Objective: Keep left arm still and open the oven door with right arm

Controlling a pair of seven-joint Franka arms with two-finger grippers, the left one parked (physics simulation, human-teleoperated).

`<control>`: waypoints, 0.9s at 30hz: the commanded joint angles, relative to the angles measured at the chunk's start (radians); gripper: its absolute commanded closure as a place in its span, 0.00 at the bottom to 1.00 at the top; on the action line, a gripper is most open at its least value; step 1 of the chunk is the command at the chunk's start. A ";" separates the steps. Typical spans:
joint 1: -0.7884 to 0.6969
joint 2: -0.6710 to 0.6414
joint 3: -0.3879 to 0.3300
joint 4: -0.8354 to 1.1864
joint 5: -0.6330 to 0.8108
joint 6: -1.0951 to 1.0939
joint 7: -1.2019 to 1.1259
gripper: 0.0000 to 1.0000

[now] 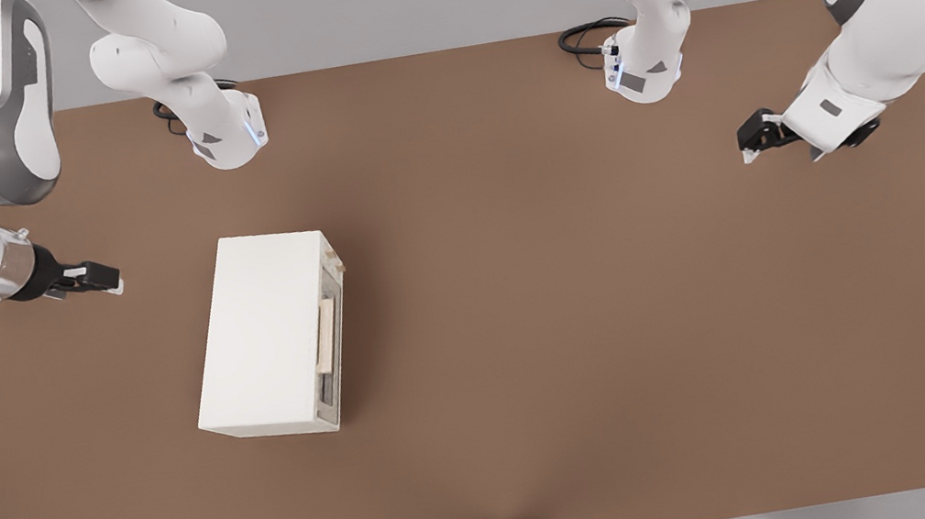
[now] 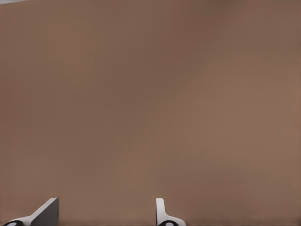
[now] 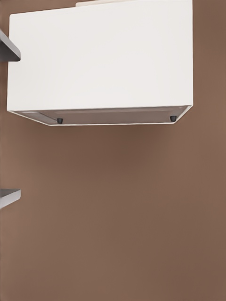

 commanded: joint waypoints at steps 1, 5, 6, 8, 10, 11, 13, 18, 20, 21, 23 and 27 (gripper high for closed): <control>0.013 -0.001 -0.002 -0.005 0.004 -0.001 0.003 0.00; 0.161 0.062 0.004 -0.002 -0.089 -0.016 0.006 0.00; 0.214 0.119 0.004 0.002 -0.157 -0.020 0.014 0.23; 0.320 0.185 0.006 -0.007 -0.255 -0.030 -0.020 0.79; 0.374 0.232 0.006 0.005 -0.336 -0.014 -0.014 0.79; 0.411 0.258 0.006 0.005 -0.362 -0.011 0.014 0.79; 0.463 0.298 0.004 0.007 -0.409 -0.011 0.087 0.79; 0.521 0.363 0.006 0.102 -0.427 0.007 0.201 0.79; 0.539 0.435 0.003 0.194 -0.428 0.010 0.245 0.79; 0.558 0.461 0.004 0.211 -0.447 0.013 0.288 0.79; 0.572 0.518 0.006 0.278 -0.442 0.021 0.339 0.79; 0.576 0.573 0.006 0.326 -0.439 0.067 0.373 0.79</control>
